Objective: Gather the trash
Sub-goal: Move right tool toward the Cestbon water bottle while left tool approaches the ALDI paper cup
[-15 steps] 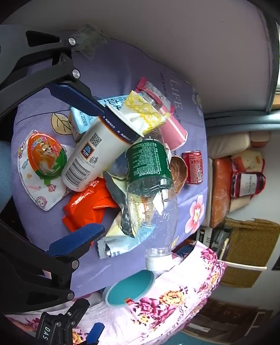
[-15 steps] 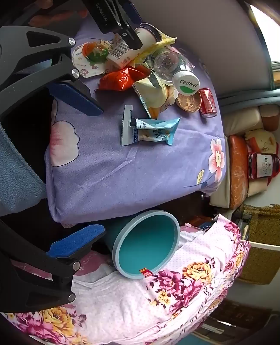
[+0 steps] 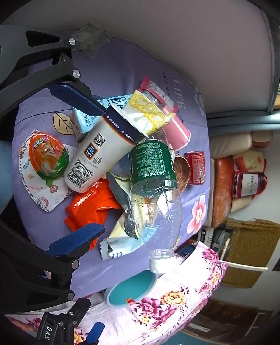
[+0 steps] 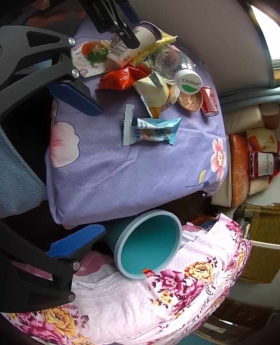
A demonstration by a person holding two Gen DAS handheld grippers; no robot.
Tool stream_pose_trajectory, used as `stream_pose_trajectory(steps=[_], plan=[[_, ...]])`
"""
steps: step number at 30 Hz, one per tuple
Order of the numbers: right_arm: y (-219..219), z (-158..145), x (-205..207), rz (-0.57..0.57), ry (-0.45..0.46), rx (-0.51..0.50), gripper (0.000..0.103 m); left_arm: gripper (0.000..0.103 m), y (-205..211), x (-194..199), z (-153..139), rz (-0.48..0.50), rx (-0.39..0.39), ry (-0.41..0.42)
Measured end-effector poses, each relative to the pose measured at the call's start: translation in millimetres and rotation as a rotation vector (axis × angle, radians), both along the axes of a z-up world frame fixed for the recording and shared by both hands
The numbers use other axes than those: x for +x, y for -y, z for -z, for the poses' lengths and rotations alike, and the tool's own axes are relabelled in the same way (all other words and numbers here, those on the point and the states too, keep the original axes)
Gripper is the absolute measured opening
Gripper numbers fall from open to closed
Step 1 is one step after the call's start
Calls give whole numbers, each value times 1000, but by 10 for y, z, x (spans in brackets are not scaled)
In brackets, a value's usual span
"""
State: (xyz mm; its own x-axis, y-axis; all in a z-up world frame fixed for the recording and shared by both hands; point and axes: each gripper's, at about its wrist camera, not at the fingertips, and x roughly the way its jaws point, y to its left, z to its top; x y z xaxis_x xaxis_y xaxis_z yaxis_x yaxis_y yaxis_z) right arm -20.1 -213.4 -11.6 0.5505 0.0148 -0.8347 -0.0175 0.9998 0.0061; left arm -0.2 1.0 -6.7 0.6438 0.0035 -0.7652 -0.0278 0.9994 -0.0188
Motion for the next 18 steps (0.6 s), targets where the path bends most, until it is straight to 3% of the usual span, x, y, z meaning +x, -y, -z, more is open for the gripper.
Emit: stream_pose_trajectory(steps=[18], plan=[[56,15,15,26,-5,10,97,99,-64,-66,67,-10,-9,-22]])
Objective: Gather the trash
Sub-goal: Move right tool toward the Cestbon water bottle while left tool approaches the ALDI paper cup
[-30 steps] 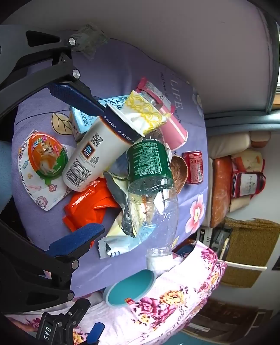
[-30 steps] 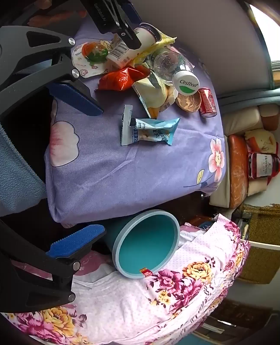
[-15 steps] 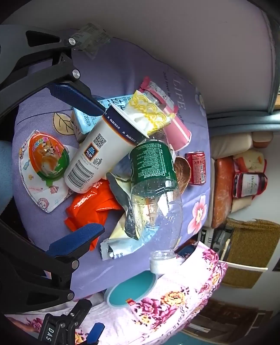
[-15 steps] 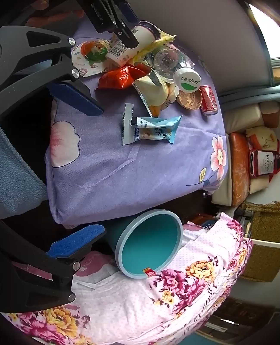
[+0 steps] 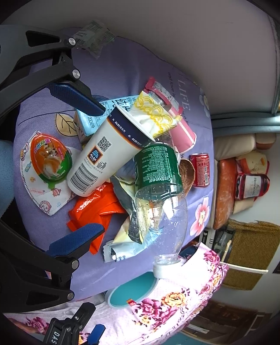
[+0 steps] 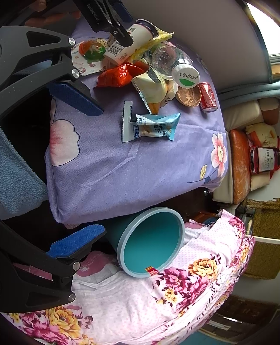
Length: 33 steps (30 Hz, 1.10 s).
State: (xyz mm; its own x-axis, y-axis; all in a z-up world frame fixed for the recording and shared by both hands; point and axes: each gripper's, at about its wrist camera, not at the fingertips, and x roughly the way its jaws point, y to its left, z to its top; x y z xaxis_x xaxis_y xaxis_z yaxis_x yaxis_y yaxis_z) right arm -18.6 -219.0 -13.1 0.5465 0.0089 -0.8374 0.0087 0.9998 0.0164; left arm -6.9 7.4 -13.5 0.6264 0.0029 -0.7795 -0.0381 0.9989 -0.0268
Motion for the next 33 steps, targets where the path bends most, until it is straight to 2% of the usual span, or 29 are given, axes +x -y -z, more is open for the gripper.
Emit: stream_pose_trajectory(steps=[21,33], plan=[[99,-5,21,27,-5,11,97,99,-151,14,-15,-37,-9,-8],[136,-13,49,41,-9,20,97,99,-337,31,-19,-85,-42,-12]])
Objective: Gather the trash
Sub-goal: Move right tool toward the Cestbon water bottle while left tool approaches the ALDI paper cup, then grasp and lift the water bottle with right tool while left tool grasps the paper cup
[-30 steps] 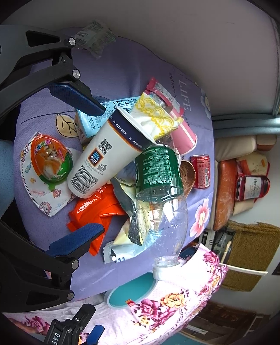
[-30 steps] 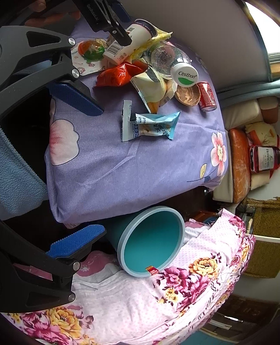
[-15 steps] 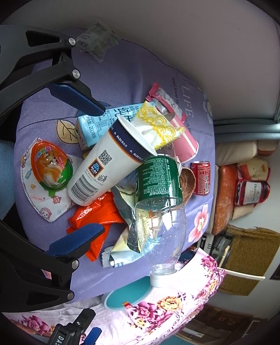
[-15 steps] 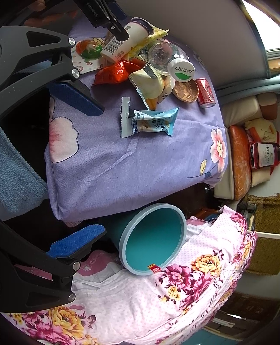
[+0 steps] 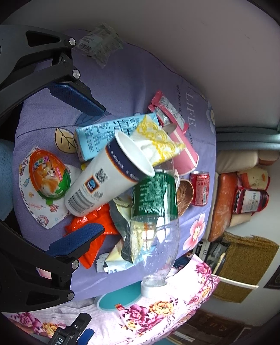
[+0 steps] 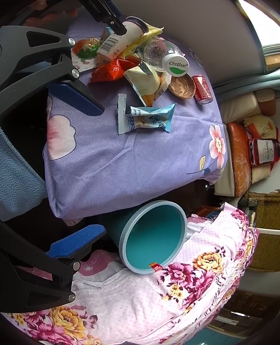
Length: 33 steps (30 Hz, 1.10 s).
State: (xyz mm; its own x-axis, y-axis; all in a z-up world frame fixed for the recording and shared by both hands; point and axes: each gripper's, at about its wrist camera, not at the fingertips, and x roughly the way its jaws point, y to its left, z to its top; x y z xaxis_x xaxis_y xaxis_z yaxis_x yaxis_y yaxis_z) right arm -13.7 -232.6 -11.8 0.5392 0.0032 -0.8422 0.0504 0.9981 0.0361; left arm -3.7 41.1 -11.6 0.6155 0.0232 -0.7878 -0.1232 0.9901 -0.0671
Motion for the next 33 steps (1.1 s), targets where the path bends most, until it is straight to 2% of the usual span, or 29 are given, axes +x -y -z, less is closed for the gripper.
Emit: stream_pose_trajectory(steps=[9,17,19,21,22,33], plan=[[-47,-20,37,-6,4,14,97,99,-261,-12,54,-51,-37,-16],[-294,-193,190,-84,68,145,96,99,-407,24,38,-68,-73,-7],[-431,-223,275,-126,78,186,87,99,-450,20,30,-58,-98,3],[-536,-221,364,-151,69,230,70,99,-490,20,30,-38,-131,16],[-594,-215,422,-163,61,268,67,99,-504,31,34,-27,-141,20],[-957,-160,794,-198,73,466,65,99,-631,59,74,15,-260,39]])
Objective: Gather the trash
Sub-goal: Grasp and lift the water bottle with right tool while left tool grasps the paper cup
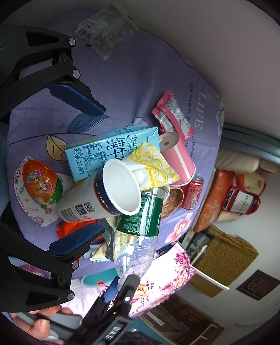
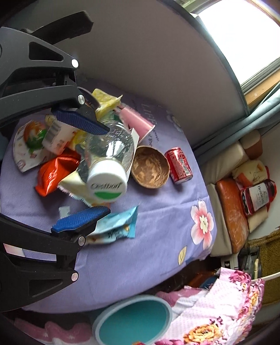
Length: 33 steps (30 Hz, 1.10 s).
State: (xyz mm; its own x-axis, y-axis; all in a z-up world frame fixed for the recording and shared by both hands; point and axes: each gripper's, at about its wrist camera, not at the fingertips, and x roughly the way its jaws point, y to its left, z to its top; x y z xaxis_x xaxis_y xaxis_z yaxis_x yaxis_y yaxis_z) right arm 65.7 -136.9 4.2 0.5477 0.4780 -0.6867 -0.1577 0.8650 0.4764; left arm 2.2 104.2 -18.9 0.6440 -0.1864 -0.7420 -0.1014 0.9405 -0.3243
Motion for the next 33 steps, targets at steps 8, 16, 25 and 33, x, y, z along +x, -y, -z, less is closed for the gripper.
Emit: stream_pose_trajectory(steps=[8,16,25,33], plan=[[-124,-177,9,-59,53,79,38,99,176,92,89,28,-23,-35],[-192,-380,1,-93,87,60,32,72,254,189,85,-26,-43,0],[-114,-763,70,-102,153,43,31,32,275,169,-122,26,-7,54],[69,-1018,40,-85,213,25,31,11,371,300,-72,96,25,-8]])
